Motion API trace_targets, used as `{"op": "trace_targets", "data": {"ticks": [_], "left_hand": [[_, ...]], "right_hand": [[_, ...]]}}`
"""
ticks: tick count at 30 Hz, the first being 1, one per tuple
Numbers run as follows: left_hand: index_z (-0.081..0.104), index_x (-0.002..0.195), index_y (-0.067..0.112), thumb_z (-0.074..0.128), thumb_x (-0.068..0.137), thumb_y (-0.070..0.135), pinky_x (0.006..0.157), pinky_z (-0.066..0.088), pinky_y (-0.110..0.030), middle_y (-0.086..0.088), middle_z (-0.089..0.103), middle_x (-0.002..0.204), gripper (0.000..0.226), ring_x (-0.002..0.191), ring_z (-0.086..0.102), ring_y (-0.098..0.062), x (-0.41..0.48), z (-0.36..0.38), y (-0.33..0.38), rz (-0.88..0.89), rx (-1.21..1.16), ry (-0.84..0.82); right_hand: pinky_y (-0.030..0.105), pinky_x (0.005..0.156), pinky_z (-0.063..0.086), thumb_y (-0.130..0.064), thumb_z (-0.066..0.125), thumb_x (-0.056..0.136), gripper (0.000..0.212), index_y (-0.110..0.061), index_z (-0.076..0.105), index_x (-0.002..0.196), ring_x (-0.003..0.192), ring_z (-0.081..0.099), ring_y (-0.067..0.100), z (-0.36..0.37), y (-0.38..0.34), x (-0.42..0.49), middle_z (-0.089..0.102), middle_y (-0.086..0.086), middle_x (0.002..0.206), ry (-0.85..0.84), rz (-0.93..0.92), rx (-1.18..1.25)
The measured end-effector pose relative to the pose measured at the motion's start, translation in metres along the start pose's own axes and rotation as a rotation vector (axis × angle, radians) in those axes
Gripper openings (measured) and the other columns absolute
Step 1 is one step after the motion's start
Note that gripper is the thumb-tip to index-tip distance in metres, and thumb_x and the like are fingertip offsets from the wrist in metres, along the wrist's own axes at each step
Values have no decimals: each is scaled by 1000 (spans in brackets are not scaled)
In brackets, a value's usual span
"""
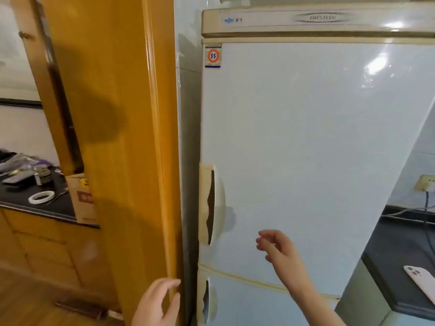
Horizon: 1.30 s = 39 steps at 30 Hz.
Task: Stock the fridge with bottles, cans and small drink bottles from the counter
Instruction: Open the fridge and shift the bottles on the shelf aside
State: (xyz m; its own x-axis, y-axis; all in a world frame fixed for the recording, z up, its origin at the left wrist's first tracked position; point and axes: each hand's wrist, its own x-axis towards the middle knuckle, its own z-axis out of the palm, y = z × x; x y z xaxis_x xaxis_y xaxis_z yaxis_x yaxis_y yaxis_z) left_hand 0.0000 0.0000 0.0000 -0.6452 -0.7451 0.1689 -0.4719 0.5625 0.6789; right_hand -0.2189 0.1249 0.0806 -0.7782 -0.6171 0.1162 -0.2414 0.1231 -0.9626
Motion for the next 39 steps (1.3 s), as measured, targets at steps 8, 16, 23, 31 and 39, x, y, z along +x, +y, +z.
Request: {"op": "trace_targets", "data": {"ticks": [8,16,23,31,39], "left_hand": [[64,114,14,55,90,25,95,37,-23,2,58,121,28,116,51,-16,139,-91,-20,275,-33,491],[32,147,13,52,89,46,112,15,-58,-16,16,157,69,145,12,-37,264,-110,-67,384,442,493],[3,153,18,34,89,54,109,7,-65,-12,-8,159,79,145,-2,-40,317,-77,-105,557,444,673],[11,152,15,40,93,54,105,13,-69,-21,12,155,77,142,7,-43,332,-64,-117,658,422,796],[15,151,14,41,93,53,111,-1,-60,-20,19,151,74,146,-7,-35,334,-65,-119,699,439,821]], "right_hand": [[17,78,47,-26,54,93,38,-22,45,130,104,56,8,115,-25,77,54,-9,121,104,-58,-155],[23,81,43,-28,54,92,41,-24,41,131,104,48,7,174,-32,129,48,-7,128,227,-10,-200],[10,60,38,-34,53,92,15,-34,45,105,80,53,-2,189,-31,145,51,-24,90,416,34,-310],[10,58,36,-29,53,92,9,-31,46,97,80,54,-2,200,-31,139,55,-18,88,493,55,-330],[10,58,36,-30,55,91,15,-36,43,87,79,54,0,217,-40,118,54,-16,87,589,62,-281]]}}
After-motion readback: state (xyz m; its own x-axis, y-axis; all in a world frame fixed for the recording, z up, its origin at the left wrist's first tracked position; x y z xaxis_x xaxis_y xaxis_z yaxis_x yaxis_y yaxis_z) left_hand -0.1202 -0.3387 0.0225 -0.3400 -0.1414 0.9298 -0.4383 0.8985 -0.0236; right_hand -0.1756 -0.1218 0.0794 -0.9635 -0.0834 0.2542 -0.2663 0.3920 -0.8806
